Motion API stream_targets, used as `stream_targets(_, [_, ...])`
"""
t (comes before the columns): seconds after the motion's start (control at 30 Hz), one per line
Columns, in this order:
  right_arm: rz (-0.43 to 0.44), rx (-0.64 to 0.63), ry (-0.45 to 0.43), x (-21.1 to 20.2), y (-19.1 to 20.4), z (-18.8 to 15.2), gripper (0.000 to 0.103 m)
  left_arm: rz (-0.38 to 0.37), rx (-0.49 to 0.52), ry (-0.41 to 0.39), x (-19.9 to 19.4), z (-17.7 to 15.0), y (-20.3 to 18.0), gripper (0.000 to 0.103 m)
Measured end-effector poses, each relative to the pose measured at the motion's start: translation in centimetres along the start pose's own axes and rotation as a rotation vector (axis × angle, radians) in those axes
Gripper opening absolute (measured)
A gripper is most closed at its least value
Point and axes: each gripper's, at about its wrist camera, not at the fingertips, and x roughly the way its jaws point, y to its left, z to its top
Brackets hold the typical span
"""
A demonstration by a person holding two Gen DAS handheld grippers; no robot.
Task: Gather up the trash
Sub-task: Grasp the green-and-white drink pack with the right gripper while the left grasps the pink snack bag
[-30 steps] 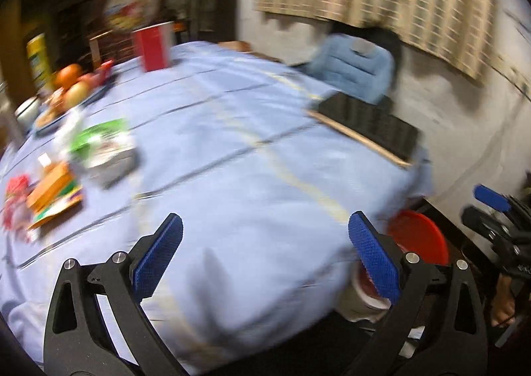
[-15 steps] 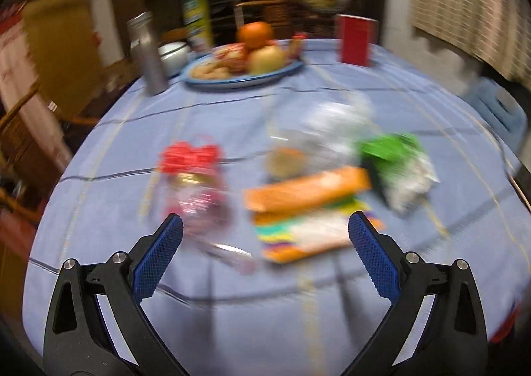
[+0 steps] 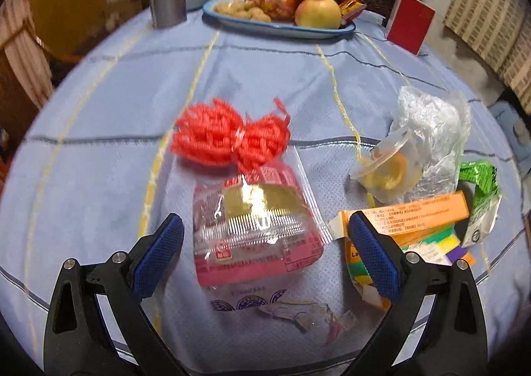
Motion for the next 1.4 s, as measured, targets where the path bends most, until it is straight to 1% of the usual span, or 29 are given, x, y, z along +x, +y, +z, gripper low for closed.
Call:
stream_targets(0.07, [0.016,0.006,0.017,1.5,0.4,0.9,0.091,-0.003,-0.002,-0.001,0.0,0.0,0.0,0.096])
stream_targets(0.17, [0.033,0.013,0.065,4.7,1.5,2.9,0.091,0.009,0.01,0.006,0.2,0.2,-0.2,0.097])
stream_targets(0.27, [0.034,-0.003,0.089,7.2,2.8,4.2,0.091,0.005,0.007,0.005,0.2,0.3,-0.2,0.097])
stream_targets(0.4, [0.037,-0.033,0.099,9.5,4.8,5.7,0.091,0.006,0.007,0.005,0.2,0.2,-0.2,0.097])
stream_targets(0.53, [0.017,-0.046,0.094,11.6,5.9,7.1,0.091,0.007,0.005,0.005,0.3,0.3,-0.2,0.097])
stream_targets(0.67, [0.015,-0.048,0.117,13.7,6.3,7.8,0.092,0.006,0.004,0.004,0.3,0.3,-0.1,0.096])
stream_targets(0.7, [0.039,-0.036,0.151,14.4,6.1,7.8,0.092,0.007,0.003,0.003,0.3,0.3,-0.1,0.096])
stream_targets(0.73, [0.075,-0.016,0.165,14.6,5.8,7.8,0.086,0.007,0.002,0.003,0.3,0.3,-0.1,0.096])
stream_targets(0.77, [0.118,0.015,0.167,14.7,5.3,7.7,0.078,0.006,0.002,0.003,0.3,0.3,-0.1,0.096])
stream_targets(0.8, [0.138,0.054,0.157,14.5,4.5,7.7,0.075,0.004,0.0,0.002,0.2,0.3,-0.1,0.096])
stream_targets(0.87, [0.106,0.085,0.122,13.8,3.5,7.8,0.075,-0.002,-0.005,-0.001,0.1,0.2,0.0,0.096])
stream_targets(0.93, [0.061,0.073,0.059,12.6,3.0,8.1,0.074,-0.01,-0.01,-0.001,0.1,0.2,0.2,0.096])
stream_targets(1.0, [0.02,0.053,0.02,11.9,2.9,8.2,0.074,-0.018,-0.018,0.003,-0.1,0.2,0.4,0.096])
stream_targets(1.07, [0.017,0.056,0.018,11.8,2.6,8.3,0.074,-0.022,-0.03,-0.004,-0.3,0.2,0.6,0.096])
stream_targets(1.13, [0.024,0.062,0.027,11.8,2.4,8.3,0.074,-0.001,-0.036,-0.03,-0.7,0.1,0.7,0.096])
stream_targets(1.2, [0.028,0.07,0.031,11.8,2.1,8.3,0.074,0.022,-0.021,-0.048,-1.0,0.2,0.6,0.096])
stream_targets(1.33, [0.041,0.083,0.043,12.0,1.9,8.0,0.074,0.048,-0.013,-0.051,-0.9,0.3,0.6,0.096])
stream_targets(1.4, [0.048,0.089,0.047,12.1,1.9,8.0,0.074,0.044,-0.02,-0.049,-0.8,0.3,0.7,0.094])
